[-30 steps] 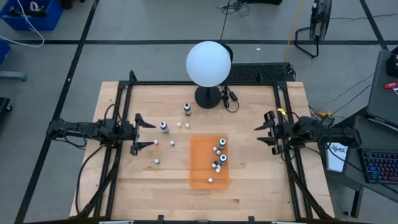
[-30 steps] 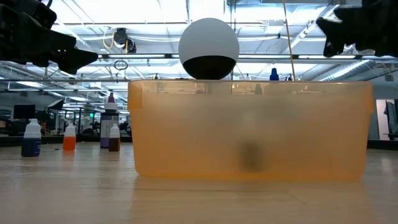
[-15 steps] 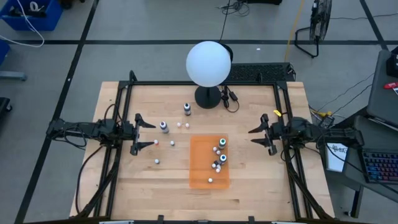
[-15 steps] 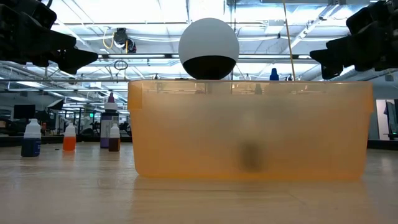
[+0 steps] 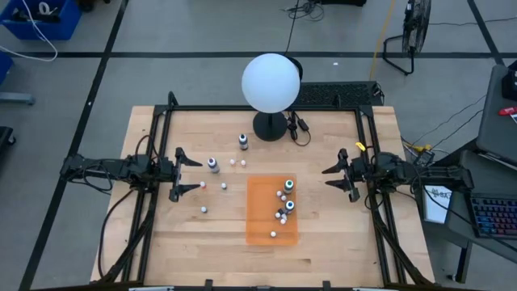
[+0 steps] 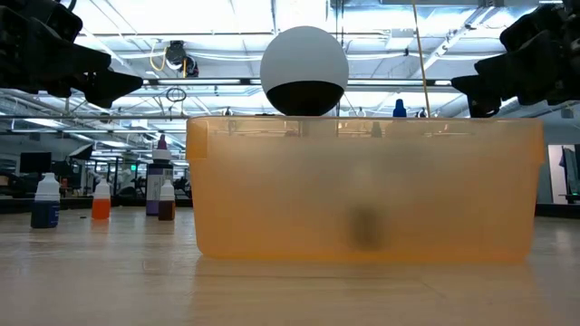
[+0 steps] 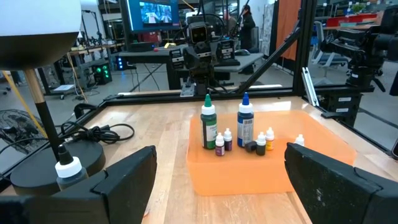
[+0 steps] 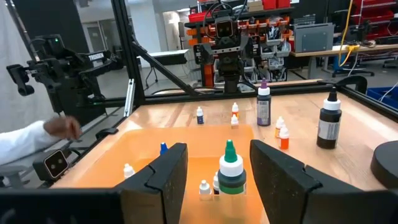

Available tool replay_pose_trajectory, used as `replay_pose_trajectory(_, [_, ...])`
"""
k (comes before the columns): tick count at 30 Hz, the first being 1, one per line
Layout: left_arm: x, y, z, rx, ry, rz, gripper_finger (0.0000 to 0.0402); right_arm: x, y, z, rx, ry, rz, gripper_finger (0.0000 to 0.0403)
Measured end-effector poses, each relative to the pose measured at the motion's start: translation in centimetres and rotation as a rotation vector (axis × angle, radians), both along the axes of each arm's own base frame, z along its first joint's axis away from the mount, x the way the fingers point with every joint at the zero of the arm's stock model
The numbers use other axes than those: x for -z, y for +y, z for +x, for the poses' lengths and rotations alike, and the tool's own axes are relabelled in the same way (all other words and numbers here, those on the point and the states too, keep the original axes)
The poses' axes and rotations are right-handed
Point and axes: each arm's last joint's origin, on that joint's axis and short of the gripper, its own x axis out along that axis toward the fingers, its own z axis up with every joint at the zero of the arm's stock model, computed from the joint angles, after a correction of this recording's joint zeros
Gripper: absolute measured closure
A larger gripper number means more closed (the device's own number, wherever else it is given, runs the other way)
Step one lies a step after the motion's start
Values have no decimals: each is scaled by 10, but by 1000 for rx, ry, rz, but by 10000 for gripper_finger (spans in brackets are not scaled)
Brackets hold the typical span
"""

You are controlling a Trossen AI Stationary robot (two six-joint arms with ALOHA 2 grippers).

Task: Pick & Place food coloring
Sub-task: Put the small blue food coloring bottle into the orange bin

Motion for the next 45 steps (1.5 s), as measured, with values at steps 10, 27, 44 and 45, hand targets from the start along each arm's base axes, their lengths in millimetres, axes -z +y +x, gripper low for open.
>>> replay_pose_trajectory(10, [-15, 0, -1, 6, -146, -118, 50, 0, 0, 0, 1, 0, 0, 239])
replay_pose_trajectory(27, [-19, 0, -1, 20, -188, -223, 50, 0, 0, 0, 2, -1, 0, 240])
replay_pose_trajectory(44, [-93, -11, 50, -179, 564, -547, 50, 0, 0, 0, 1, -3, 0, 237])
replay_pose_trajectory(45, [-97, -14, 58, -187, 622, -530, 50, 0, 0, 0, 2, -3, 0, 236])
